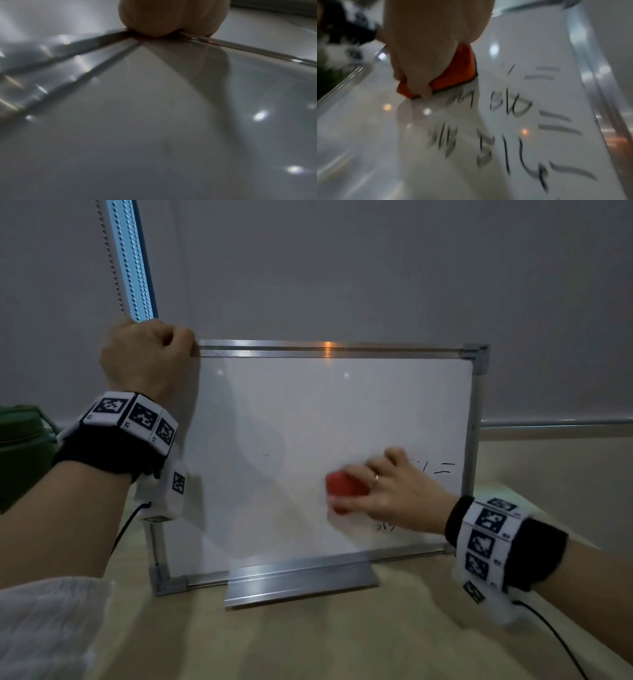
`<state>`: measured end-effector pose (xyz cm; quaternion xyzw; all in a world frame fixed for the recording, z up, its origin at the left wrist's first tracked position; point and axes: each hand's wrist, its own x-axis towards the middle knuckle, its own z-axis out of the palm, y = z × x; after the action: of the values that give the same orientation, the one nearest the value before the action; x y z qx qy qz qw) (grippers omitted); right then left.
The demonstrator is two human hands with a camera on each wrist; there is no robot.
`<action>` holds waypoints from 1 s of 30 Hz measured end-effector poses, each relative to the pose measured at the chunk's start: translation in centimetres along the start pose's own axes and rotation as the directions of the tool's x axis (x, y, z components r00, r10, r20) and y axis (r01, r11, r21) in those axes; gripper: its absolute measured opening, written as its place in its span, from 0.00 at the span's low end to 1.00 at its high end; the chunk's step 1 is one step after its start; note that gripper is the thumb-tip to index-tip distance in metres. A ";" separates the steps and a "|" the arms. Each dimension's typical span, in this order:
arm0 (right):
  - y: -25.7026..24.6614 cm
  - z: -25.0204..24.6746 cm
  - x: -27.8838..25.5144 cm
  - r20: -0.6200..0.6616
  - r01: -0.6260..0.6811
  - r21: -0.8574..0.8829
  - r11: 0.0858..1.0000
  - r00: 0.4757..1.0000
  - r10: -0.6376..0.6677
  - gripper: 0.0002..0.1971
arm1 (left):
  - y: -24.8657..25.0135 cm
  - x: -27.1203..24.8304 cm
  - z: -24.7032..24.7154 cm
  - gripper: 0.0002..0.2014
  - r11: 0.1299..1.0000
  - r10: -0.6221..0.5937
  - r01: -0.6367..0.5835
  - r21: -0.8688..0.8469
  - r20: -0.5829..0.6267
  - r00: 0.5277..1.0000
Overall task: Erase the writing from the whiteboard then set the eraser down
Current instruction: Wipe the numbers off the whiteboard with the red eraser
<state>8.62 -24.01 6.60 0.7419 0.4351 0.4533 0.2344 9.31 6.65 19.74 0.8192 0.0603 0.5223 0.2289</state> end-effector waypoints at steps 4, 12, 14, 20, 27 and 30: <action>0.7 -0.3 1.2 -0.113 -0.260 0.035 0.965 0.958 0.262 0.18 | -0.2 0.2 0.3 0.20 1.000 -0.004 0.004 -0.002 0.022 1.000; 4.3 -0.7 -2.5 -0.041 -0.100 -0.056 0.993 0.994 0.098 0.20 | -1.1 1.0 0.0 0.21 0.999 -0.020 0.017 -0.050 -0.073 0.997; 6.7 -2.1 -1.5 -0.143 -0.360 -0.065 0.931 0.926 0.348 0.16 | -2.0 1.8 0.3 0.24 0.989 -0.100 0.090 -0.116 -0.084 0.991; -1.0 2.5 -2.9 -0.045 0.106 -0.103 0.989 0.993 -0.112 0.19 | -4.0 3.2 0.7 0.24 0.983 -0.122 0.123 -0.137 0.011 0.992; 5.4 -0.3 0.0 -0.152 -0.412 -0.089 0.907 0.906 0.396 0.19 | -3.2 3.5 1.1 0.23 0.997 -0.080 0.080 -0.003 0.020 0.997; 2.9 1.5 -0.7 -0.196 -0.389 -0.038 0.921 0.906 0.374 0.15 | -3.3 3.7 1.8 0.20 0.998 -0.061 0.061 0.010 0.035 0.998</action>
<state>11.07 -26.08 7.70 0.7579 0.2839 0.5733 0.1278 12.98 10.24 20.73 0.8270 0.0837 0.5004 0.2420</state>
